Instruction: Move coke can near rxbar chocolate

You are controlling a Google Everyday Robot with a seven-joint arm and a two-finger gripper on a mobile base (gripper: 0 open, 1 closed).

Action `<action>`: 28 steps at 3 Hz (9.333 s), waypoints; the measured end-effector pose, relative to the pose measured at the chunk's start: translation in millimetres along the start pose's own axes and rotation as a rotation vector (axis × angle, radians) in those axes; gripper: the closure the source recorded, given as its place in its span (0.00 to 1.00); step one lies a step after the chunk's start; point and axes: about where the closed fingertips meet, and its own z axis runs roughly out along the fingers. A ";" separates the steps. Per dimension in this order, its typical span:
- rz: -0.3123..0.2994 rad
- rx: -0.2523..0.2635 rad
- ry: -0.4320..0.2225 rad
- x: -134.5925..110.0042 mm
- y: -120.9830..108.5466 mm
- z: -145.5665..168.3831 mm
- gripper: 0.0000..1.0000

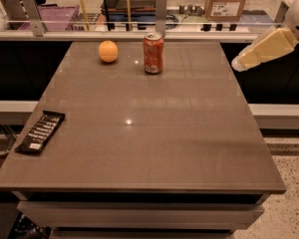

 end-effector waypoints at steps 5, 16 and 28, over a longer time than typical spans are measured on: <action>0.098 -0.057 -0.245 -58.0 39.0 102.2 0.00; 0.257 -0.276 -0.563 -111.9 57.7 293.0 0.22; 0.130 -0.429 -0.636 -209.3 218.0 207.1 1.00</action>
Offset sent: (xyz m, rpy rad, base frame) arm 0.0419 0.0708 -0.0359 0.0880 -0.0324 0.0420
